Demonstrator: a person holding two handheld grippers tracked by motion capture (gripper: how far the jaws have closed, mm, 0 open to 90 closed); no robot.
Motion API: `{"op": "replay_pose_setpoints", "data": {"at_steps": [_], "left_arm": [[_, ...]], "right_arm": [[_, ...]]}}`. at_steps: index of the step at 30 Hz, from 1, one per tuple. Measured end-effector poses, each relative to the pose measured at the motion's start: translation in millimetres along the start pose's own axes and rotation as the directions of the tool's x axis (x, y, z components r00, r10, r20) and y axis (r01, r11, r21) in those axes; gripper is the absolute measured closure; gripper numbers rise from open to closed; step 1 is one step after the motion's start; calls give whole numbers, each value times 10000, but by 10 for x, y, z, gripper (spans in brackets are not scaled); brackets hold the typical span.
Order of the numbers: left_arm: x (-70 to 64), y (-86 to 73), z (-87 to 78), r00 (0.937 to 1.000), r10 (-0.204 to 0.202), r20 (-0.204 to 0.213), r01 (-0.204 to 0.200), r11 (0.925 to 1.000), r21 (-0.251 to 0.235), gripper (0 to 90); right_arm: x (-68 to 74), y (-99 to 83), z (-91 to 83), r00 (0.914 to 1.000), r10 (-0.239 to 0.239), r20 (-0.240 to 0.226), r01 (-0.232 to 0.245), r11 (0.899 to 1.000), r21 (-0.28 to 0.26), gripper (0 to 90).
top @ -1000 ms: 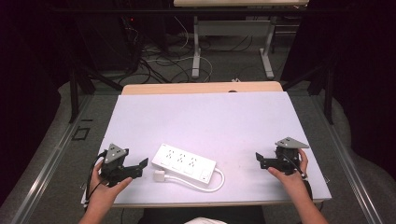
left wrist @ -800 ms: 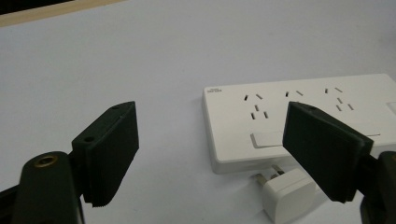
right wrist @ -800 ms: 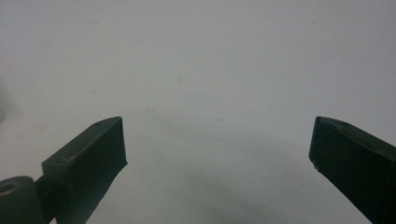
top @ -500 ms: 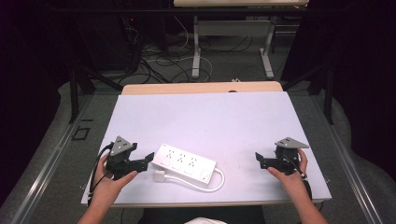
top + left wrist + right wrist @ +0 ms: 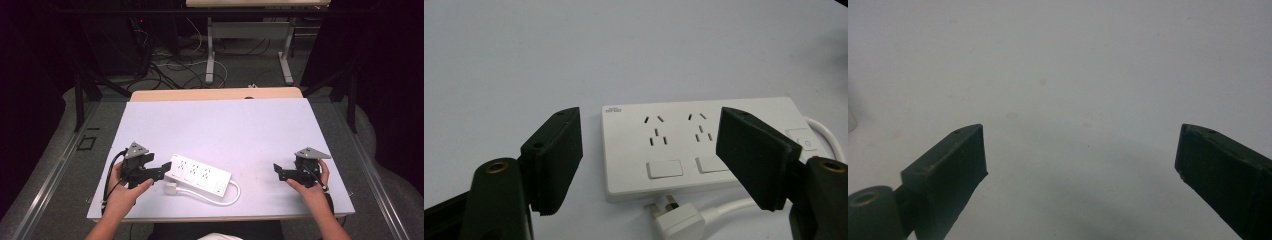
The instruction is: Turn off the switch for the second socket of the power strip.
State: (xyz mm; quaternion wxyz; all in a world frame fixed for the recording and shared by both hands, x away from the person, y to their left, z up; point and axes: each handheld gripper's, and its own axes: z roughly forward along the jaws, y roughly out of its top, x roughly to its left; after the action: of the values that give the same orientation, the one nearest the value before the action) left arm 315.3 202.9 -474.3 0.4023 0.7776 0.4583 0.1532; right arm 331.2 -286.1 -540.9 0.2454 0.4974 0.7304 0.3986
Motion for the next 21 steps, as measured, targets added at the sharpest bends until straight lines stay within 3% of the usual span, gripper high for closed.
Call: {"op": "replay_pose_setpoints", "data": {"at_steps": [3, 13, 21], "left_arm": [[-27, 35, 26, 9994, -340, 113, 338, 9993, 136, 301], [-67, 83, 88, 9960, -815, 356, 797, 9956, 496, 380], [-128, 118, 176, 9821, -1615, 965, 1476, 9795, 1370, 494]], "right_arm": [[-9, -1, 1, 10000, -41, 10, 41, 10000, 2, 60], [-8, -3, 2, 9999, 138, -43, -137, 9999, 102, 61], [-17, -11, 17, 10000, 85, -17, -85, 9999, 150, 61]]}}
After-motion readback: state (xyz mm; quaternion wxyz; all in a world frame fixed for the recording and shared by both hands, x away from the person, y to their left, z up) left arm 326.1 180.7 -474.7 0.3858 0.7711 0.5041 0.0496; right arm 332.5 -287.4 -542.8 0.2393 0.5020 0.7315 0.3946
